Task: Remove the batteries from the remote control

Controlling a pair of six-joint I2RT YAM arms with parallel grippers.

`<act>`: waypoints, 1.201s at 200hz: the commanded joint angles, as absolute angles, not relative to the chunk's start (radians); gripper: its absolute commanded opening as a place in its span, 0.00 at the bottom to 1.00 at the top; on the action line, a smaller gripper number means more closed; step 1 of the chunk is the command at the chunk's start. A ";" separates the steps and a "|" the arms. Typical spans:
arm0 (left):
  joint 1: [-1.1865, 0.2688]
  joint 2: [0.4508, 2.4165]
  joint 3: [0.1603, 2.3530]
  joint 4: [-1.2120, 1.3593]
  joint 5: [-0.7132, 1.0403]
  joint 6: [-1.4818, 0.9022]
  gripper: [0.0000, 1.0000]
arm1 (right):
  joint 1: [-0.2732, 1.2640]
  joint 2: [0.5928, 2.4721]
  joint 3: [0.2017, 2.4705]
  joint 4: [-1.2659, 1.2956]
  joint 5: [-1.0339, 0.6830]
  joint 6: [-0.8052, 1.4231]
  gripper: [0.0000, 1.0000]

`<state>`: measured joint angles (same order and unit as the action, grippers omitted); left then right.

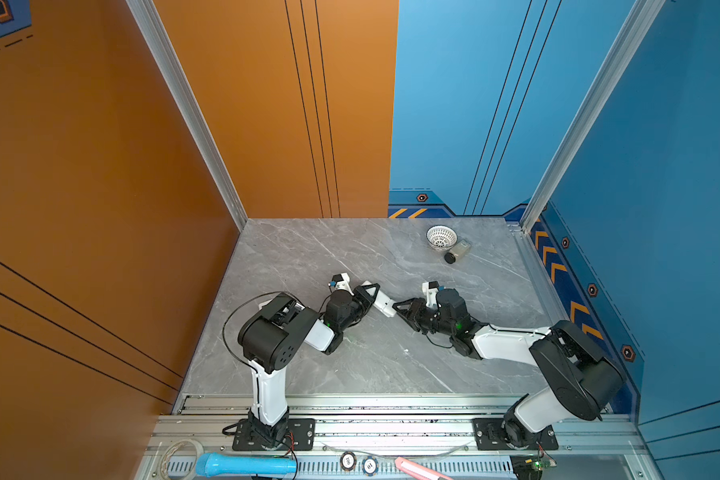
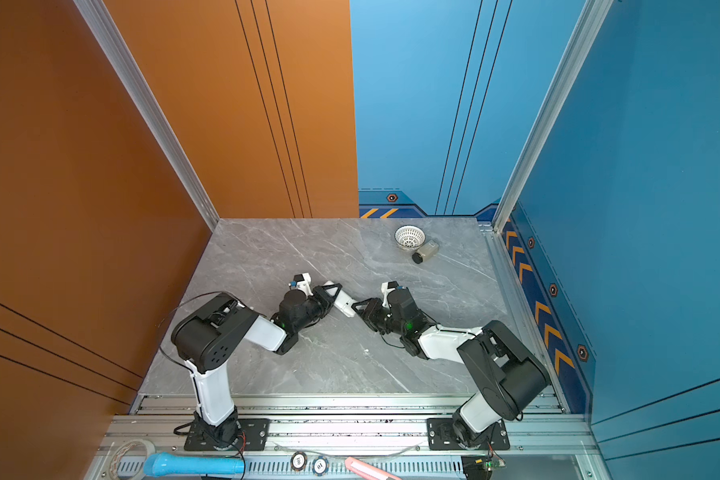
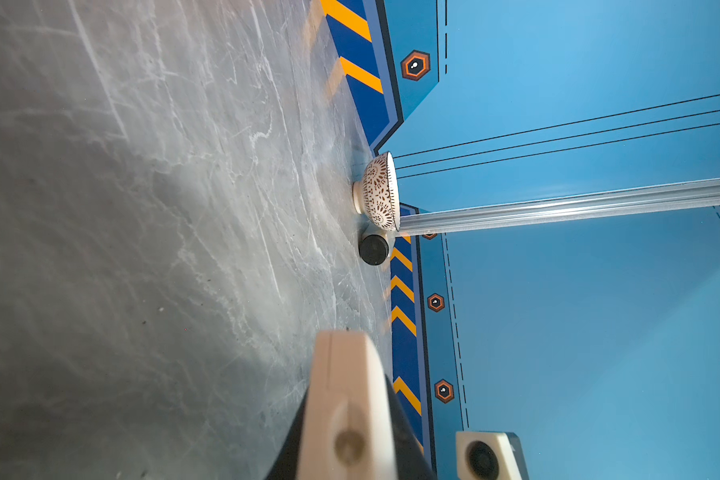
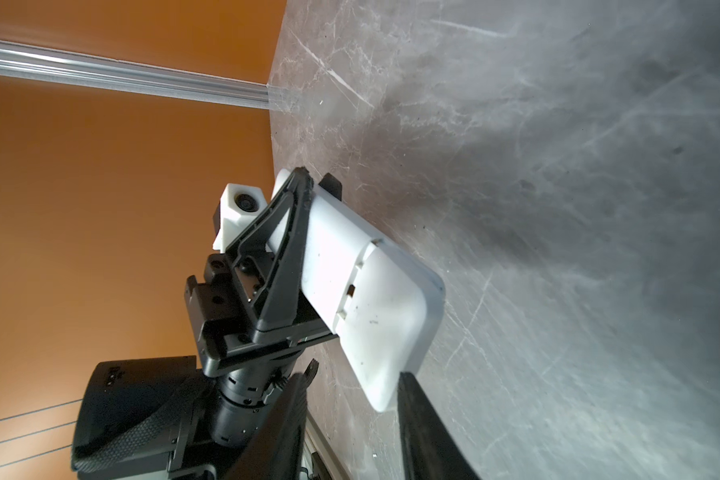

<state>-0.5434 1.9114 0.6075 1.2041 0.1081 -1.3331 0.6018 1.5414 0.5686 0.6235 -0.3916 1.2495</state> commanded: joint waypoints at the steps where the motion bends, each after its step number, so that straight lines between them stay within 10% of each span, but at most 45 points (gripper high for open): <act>1: -0.544 1.914 0.601 1.202 0.101 -1.301 0.00 | 0.590 1.536 0.601 0.582 -0.399 1.212 0.38; 120: -0.545 1.923 0.618 1.206 0.111 -1.310 0.00 | 0.602 1.610 0.598 0.618 -0.396 1.252 0.59; 240: -0.553 1.934 0.578 1.187 0.099 -1.276 0.00 | 0.603 1.643 0.665 0.700 -0.436 1.292 0.27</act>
<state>-0.5446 1.9125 0.5827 1.1820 0.1040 -1.3048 0.6022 1.6512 0.6533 0.6758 -0.4126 1.2911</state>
